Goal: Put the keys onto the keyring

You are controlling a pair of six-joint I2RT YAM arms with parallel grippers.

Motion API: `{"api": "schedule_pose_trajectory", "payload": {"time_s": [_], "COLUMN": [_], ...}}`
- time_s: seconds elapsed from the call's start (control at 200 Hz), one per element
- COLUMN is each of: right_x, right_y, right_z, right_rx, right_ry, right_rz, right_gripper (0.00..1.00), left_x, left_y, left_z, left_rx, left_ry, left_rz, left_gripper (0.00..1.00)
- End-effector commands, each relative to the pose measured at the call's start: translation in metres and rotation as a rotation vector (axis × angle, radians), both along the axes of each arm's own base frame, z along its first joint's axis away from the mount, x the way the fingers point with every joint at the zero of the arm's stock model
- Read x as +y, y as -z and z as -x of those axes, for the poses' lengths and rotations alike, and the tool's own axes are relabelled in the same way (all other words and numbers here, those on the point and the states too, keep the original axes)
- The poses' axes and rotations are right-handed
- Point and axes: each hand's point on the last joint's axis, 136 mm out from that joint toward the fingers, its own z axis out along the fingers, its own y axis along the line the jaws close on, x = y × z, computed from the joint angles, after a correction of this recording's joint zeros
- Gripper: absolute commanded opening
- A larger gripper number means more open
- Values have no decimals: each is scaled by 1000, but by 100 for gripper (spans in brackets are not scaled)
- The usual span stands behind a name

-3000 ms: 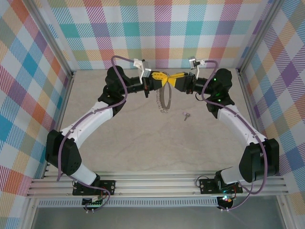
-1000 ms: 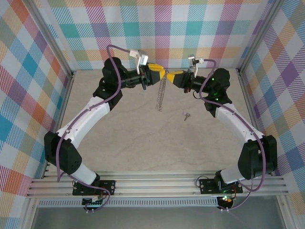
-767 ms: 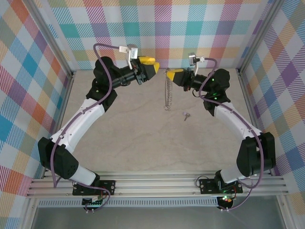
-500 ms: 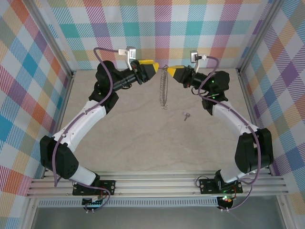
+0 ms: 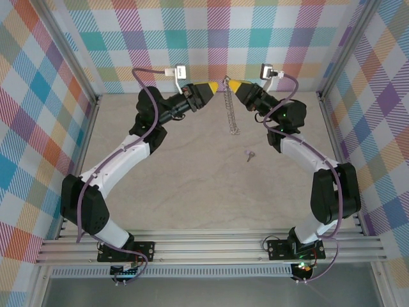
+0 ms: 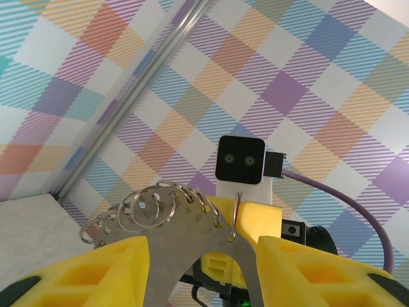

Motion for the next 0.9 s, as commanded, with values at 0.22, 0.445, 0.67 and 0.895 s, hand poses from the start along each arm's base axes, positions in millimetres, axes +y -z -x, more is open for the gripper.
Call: {"api": "schedule_pose_trajectory", "payload": {"time_s": [0.22,0.445,0.67,0.895], "right_x": [-9,-11,-14,-14], "right_y": [-11,-8,-5,-5], "right_z": [11,10,7,7], "right_rx": [-46,-36,-25,-23], "right_ry": [12,13,23,22], "right_rz": [-60,-64,-73,-73], "right_gripper": [0,0,0,0], "left_x": [-20,-25,-25,-30], "left_y": [-19,-25,-30,-31], "left_z": [1,1,4,5], "left_rx": [-40,-57,-71,-75], "left_ry": [42,45,45,57], "left_rz": [56,69,79,81], "left_gripper": [40,40,39,38]}}
